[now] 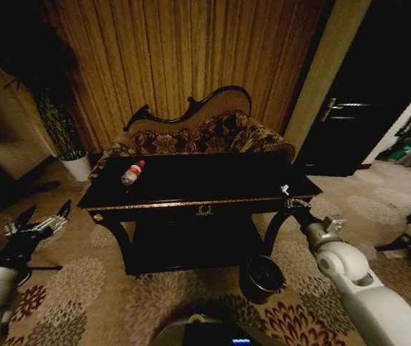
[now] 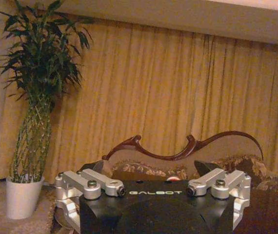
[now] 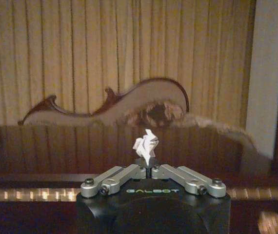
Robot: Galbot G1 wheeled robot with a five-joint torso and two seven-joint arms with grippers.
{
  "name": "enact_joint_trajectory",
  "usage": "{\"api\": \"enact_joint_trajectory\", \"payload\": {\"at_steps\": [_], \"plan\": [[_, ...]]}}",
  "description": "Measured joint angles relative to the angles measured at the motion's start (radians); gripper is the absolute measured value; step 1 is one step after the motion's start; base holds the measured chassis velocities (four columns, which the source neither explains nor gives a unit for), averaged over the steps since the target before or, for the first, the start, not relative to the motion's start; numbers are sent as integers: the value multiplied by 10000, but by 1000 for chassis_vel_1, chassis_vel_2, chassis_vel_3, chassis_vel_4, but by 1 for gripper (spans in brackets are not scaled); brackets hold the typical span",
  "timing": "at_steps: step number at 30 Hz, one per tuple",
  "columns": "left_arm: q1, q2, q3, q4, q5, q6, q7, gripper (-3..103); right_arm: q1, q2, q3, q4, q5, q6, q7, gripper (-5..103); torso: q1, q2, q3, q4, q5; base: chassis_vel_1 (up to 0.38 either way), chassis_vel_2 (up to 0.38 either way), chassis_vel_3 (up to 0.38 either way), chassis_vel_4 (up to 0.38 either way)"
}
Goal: Move to the front of the table and place the trash on the table into the trash bin.
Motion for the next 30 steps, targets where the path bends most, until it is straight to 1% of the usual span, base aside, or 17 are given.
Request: {"api": "enact_joint_trajectory", "payload": {"at_steps": [1,2,5,6,7,8,9,11,12,13,14,16,17,19,25,26,30], "plan": [[0,-24,-1,-19,1,-2,7,100,-92,187,-143,-421,-91,-22,-33,1,0,-1,0,3,-1,0,0,0,0],[0,-24,-1,-19,1,-2,7,100,-92,187,-143,-421,-91,-22,-33,1,0,-1,0,3,-1,0,0,0,0],[-8,-53,-19,-40,1,-15,18,100,-434,524,-417,-1460,-412,-204,-304,1,10,-7,6,-3,1,0,0,0,0],[-8,-64,-37,-48,1,-27,20,100,-534,672,-540,-1961,-796,-229,-485,1,14,-9,8,-4,1,0,0,0,0],[-8,-64,-37,-48,1,-27,20,100,-534,672,-540,-1961,-796,-229,-485,1,14,-9,8,-4,1,0,0,0,0],[-9,-69,-43,-53,2,-34,25,100,-569,773,-629,-2292,-1077,-229,-602,1,15,-9,8,-3,1,0,0,0,0],[-22,-75,-55,-56,0,-43,29,100,-544,1017,-856,-3025,-1667,-228,-731,1,15,-9,7,-6,1,0,0,0,0],[-60,-75,-54,-57,-2,-49,38,100,-221,1322,-1209,-3992,-2253,-228,-779,1,13,-8,6,-7,4,0,0,0,0],[-60,-75,-54,-57,-2,-49,38,100,-221,1322,-1209,-3992,-2253,-228,-779,1,13,-8,6,-7,4,0,0,0,0],[-71,-76,-49,-57,-2,-55,37,100,-40,1447,-1314,-4381,-2423,-226,-781,1,12,-8,5,-3,0,0,0,0,0],[-82,-84,-24,-57,-2,-56,37,100,444,1764,-1536,-5318,-2811,-228,-781,1,6,-6,4,-1,1,0,0,0,0],[-85,-87,-12,-57,-1,-56,37,100,653,1896,-1605,-5675,-2947,-213,-782,1,5,-6,3,0,3,0,0,0,0],[-88,-95,1,-60,0,-57,38,100,1002,2098,-1701,-6284,-3150,-187,-779,1,5,-6,4,5,0,0,0,0,0],[-94,-109,3,-67,2,-59,38,100,1608,2412,-1808,-7336,-3477,-137,-732,1,6,-6,4,-1,3,0,0,0,0],[-80,-174,-68,-131,-12,-66,38,100,2420,2631,-1838,-8762,-3962,31,-658,1,7,-7,5,-1,0,0,0,0,0],[-61,-213,-87,-161,-16,-75,39,100,2621,2642,-1829,-9169,-4089,92,-522,1,6,-6,4,-1,0,0,0,0,0],[-33,-274,-92,-191,-19,-93,46,100,2757,2633,-1777,-9527,-4225,114,-329,1,6,-6,4,-1,0,0,0,0,0]]}}
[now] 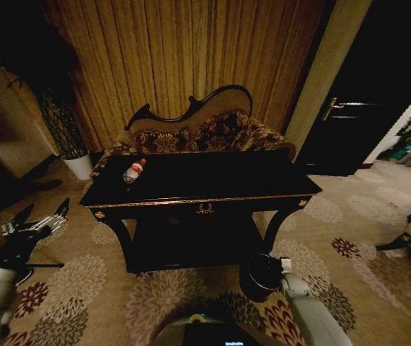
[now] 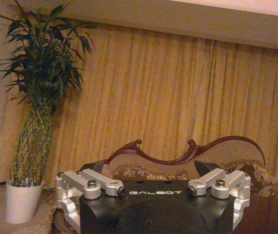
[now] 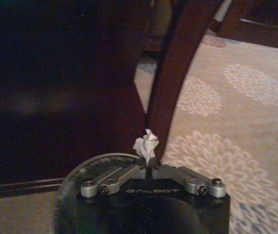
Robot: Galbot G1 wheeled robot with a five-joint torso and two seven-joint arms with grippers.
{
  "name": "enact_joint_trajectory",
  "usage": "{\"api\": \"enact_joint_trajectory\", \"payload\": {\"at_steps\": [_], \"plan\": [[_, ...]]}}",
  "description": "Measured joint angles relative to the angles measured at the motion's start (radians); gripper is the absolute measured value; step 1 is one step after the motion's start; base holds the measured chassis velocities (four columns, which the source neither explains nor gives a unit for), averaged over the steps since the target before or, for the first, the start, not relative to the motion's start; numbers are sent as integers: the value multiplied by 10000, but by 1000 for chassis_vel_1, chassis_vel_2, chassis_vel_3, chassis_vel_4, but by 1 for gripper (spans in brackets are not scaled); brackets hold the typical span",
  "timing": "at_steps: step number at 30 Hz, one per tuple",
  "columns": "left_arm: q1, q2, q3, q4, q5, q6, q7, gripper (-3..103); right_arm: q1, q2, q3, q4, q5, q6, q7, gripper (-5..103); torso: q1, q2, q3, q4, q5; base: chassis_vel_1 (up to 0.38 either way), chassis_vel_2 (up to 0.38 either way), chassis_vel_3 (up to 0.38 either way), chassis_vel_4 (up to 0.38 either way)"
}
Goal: Move to the front of the table and place the trash on the table into the trash bin.
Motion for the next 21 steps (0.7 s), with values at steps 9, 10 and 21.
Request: {"api": "enact_joint_trajectory", "payload": {"at_steps": [9,10,21], "plan": [[-12,-89,46,-97,6,-25,120,100,-174,-113,122,-23,-147,-9,148,27,0,0,0,-2,0,0,0,0,0],[-9,-115,53,-131,7,-25,140,100,-238,-116,124,77,-122,-13,152,32,0,0,0,-1,0,0,0,0,0],[93,-138,-49,-153,-1,-25,230,100,-410,-129,113,384,-89,-78,80,70,0,0,0,-1,1,0,0,0,0]]}}
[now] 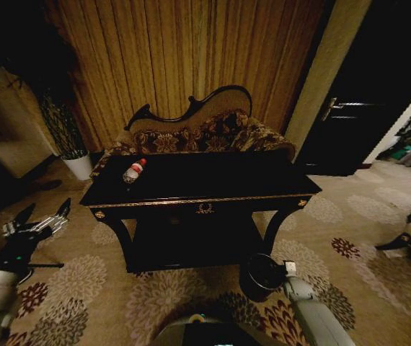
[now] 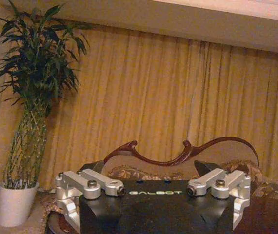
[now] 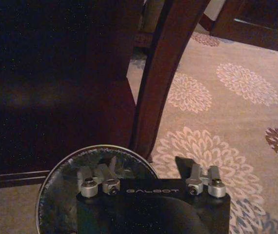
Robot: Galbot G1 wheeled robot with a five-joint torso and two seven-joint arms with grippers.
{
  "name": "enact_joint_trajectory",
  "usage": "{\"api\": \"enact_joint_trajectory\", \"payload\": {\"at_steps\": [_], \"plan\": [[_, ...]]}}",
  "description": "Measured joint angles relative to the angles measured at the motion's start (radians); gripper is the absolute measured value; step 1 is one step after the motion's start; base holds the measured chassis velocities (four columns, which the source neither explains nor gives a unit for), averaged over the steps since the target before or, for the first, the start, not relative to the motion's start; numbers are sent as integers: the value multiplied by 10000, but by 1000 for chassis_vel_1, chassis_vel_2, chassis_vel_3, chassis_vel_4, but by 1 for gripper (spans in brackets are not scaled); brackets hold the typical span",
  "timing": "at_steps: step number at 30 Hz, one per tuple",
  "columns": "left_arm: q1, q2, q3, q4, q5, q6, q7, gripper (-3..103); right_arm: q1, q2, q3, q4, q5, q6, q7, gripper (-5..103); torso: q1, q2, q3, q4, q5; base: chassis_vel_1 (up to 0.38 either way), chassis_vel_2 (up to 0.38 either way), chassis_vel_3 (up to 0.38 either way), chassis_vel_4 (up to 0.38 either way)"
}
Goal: Move to the front of the table and place the trash on the table into the trash bin.
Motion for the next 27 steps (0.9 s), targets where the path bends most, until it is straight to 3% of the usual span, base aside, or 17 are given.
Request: {"api": "enact_joint_trajectory", "payload": {"at_steps": [3,8,27], "plan": [[-6,-25,-1,18,0,-6,8,100,-61,-19,4,298,398,-233,-95,86,0,0,0,0,-1,0,0,0,0],[-32,-43,-14,48,4,-6,-1,100,-78,-57,19,458,556,-369,-142,99,0,0,0,0,-1,0,0,0,0],[0,-140,2,115,6,-29,64,100,-105,-119,75,670,613,-379,-128,100,0,0,0,-1,0,0,0,0,0]]}}
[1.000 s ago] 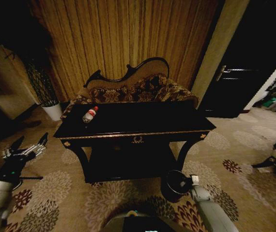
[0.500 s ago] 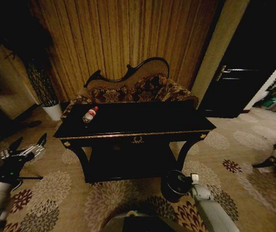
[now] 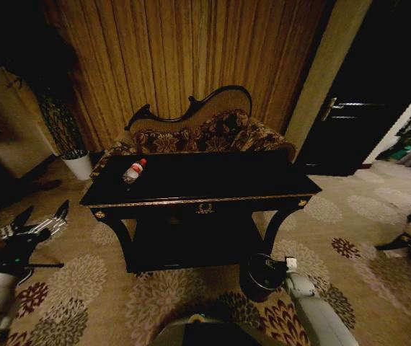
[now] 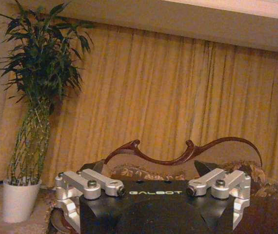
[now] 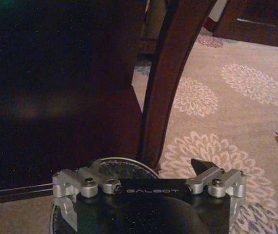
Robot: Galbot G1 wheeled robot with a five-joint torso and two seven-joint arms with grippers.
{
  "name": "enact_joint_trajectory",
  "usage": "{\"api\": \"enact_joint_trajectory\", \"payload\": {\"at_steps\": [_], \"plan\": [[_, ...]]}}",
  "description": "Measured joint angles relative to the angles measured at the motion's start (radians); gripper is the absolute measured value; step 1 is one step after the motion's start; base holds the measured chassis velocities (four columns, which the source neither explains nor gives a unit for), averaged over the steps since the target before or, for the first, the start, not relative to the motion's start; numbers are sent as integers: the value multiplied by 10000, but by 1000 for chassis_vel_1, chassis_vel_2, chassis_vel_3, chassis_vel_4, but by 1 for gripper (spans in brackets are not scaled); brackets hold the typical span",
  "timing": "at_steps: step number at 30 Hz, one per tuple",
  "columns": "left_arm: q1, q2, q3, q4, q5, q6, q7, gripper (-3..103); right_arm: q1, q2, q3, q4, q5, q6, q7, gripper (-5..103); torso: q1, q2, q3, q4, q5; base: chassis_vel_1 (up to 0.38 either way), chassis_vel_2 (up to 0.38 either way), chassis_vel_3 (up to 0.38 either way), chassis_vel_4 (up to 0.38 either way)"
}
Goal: Move to the front of the table and place the trash on the table into the trash bin.
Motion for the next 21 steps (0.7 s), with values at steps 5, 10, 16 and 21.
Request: {"api": "enact_joint_trajectory", "payload": {"at_steps": [5,10,16,21], "plan": [[3,-75,48,0,5,-17,25,100,-298,24,111,888,31,193,249,100,0,0,0,0,1,0,0,0,0],[26,-221,184,17,212,-164,66,100,-968,-62,457,3153,34,629,287,100,0,0,0,0,1,0,0,0,0],[30,-285,77,-55,260,-198,64,100,-1900,-459,1243,6528,826,664,69,100,0,0,-1,-1,-2,0,0,0,0],[23,-363,48,-138,270,-199,9,100,-2481,-560,1766,9186,2016,137,55,100,0,1,-1,-1,-5,0,0,0,0]]}}
